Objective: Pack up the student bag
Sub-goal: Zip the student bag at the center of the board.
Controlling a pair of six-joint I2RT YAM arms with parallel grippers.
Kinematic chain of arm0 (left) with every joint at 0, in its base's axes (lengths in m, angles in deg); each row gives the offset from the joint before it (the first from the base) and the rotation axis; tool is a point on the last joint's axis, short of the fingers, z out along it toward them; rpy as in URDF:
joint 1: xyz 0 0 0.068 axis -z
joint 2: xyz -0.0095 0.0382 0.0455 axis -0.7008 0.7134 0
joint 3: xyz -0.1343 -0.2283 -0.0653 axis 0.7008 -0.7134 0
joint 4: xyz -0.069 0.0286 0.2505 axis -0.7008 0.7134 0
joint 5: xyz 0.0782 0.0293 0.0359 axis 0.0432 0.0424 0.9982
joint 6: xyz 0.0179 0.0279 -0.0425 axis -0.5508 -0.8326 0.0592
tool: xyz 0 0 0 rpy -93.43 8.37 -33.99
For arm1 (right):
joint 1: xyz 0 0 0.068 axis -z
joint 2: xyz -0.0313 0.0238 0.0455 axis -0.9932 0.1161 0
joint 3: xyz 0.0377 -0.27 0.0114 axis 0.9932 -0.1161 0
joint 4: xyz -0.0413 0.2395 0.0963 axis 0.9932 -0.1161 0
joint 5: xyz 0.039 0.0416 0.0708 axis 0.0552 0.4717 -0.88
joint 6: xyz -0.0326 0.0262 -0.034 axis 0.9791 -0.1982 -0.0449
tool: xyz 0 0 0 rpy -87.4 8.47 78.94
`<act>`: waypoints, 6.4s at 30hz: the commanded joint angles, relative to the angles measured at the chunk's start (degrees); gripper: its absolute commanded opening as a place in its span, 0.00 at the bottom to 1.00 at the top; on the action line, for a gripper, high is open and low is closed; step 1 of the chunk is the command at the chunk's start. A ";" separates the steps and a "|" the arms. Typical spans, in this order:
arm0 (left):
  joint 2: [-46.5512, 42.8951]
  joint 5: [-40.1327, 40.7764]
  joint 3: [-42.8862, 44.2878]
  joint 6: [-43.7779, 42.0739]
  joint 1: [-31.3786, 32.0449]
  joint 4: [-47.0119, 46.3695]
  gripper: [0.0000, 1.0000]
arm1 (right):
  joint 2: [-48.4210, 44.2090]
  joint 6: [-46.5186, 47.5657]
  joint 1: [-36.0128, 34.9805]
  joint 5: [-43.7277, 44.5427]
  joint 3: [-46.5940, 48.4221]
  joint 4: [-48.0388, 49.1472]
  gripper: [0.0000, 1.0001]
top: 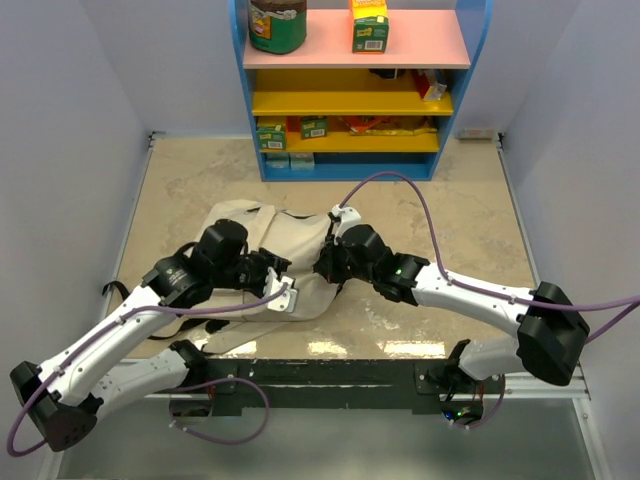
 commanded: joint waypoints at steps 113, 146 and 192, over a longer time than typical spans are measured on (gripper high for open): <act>30.52 13.19 8.60 38.67 27.63 -29.11 0.29 | -26.74 -7.62 9.75 -3.87 -6.50 -22.04 0.00; 28.67 6.97 2.61 39.55 28.86 -30.35 0.02 | -27.71 -7.26 9.84 -0.98 -5.97 -24.42 0.00; 29.20 -7.14 15.27 0.95 40.12 3.32 0.20 | 15.35 1.27 23.63 13.17 21.27 -9.56 0.00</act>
